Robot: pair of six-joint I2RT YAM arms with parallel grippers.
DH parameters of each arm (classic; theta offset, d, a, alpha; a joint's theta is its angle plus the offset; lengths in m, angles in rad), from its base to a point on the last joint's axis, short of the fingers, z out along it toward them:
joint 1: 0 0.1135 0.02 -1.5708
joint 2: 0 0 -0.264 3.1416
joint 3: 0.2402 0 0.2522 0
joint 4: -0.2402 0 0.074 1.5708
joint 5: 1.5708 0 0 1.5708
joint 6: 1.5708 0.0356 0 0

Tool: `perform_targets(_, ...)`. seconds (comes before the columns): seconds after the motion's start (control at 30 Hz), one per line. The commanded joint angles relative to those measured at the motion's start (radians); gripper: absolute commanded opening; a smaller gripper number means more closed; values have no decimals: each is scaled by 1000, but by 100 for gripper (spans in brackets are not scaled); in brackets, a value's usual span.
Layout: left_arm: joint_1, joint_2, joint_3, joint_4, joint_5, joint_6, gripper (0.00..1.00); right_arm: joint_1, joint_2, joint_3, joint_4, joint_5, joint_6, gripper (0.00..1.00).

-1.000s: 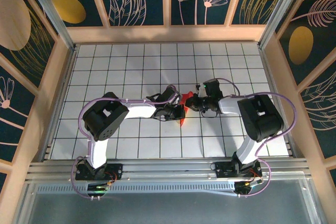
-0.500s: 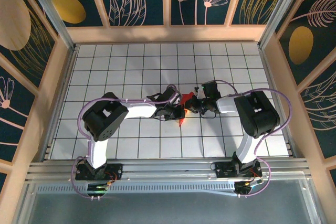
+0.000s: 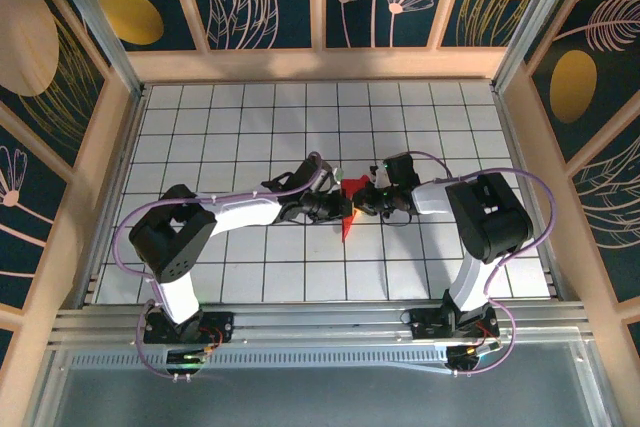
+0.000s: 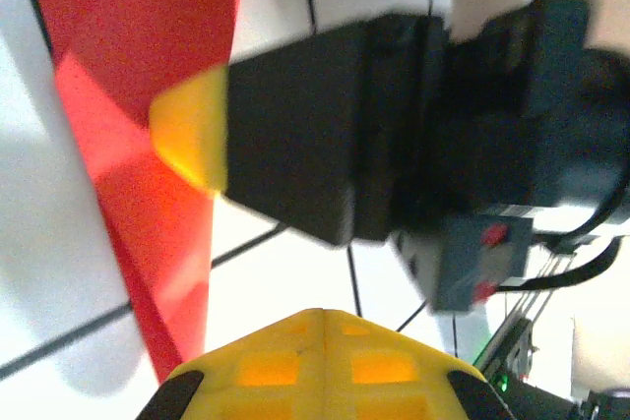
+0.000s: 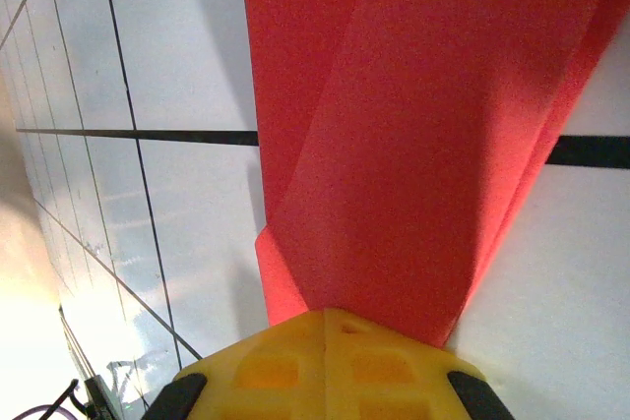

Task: Fold a paper plane with a square sheet of paper (fold left side to right side)
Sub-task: Fold the wing for the fifth time at the center of the table.

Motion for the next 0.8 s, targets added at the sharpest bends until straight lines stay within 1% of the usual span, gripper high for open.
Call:
perform_targets(0.0,-3,18,-31,38,88,-44,0,10,49,-17,-112,104,-28,0)
perform_targets(0.37,-13,85,-15,53,109,-40,0,13,51,-13,-128,115,-32,0)
perform_targets(0.77,-21,104,-20,11,75,-20,0,16,58,-8,-139,130,-37,0)
